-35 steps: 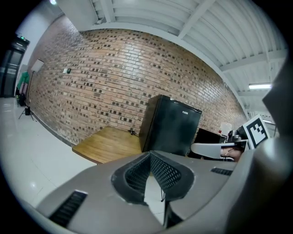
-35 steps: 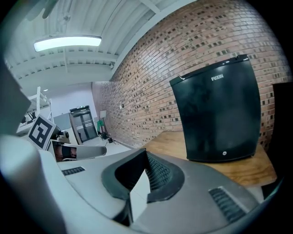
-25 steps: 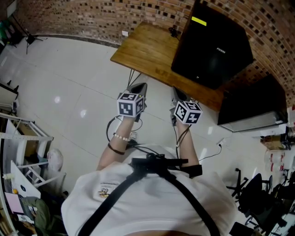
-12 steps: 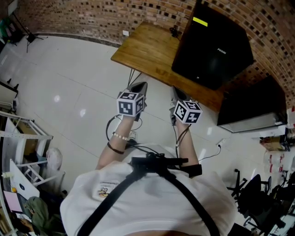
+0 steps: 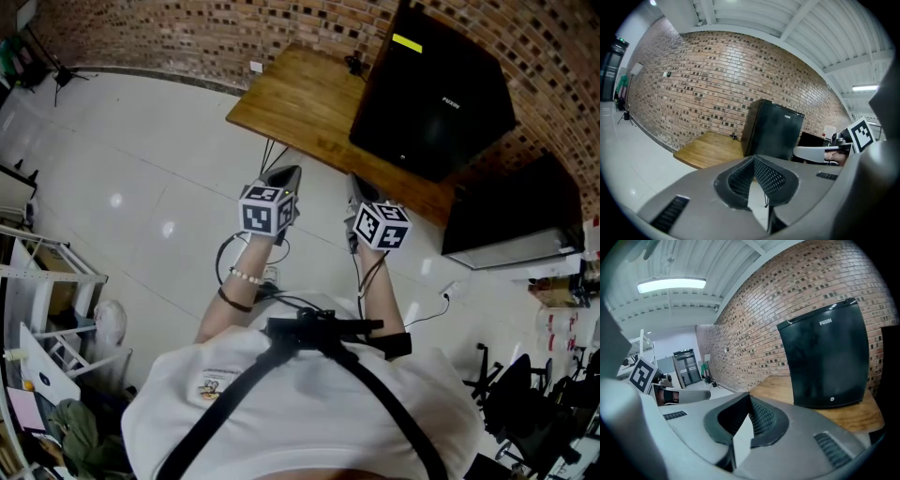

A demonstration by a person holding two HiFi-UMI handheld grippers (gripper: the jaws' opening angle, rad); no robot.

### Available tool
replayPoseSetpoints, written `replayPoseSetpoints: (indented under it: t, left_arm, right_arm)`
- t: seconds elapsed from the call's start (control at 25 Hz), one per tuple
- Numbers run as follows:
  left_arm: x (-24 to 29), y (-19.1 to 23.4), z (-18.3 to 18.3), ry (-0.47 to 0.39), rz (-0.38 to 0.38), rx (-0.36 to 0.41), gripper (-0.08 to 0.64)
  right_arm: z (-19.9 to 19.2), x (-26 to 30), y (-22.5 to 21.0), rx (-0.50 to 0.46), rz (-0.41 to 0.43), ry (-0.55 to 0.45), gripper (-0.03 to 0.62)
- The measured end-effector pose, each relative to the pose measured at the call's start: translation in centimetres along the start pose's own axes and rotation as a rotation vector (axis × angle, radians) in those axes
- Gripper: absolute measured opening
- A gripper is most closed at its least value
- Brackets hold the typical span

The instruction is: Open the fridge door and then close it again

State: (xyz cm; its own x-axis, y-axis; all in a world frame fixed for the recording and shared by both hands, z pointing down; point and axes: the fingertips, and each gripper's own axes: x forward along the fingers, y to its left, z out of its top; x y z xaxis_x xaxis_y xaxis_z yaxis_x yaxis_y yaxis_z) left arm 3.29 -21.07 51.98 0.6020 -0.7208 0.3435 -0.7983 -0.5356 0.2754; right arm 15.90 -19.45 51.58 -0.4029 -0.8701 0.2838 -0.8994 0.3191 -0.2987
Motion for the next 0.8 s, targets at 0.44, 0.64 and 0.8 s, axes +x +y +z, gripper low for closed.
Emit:
replayPoseSetpoints:
  t: [0.44, 0.64, 0.8]
  left_arm:
    - [-0.2, 0.1, -0.2, 0.0, -0.001, -0.002, 0.002]
    - [-0.3, -0.1, -0.3, -0.002, -0.001, -0.003, 0.002]
    - [0.2, 0.0, -1.3, 0.026, 0.003, 0.01, 0.002]
  right_arm:
    - [-0.1, -0.1, 0.1, 0.005, -0.002, -0.003, 0.003]
    - [0.0, -0.3, -0.2, 0.008, -0.004, -0.007, 0.003]
    - [0.5, -0.2, -0.3, 0.007, -0.005, -0.017, 0.002]
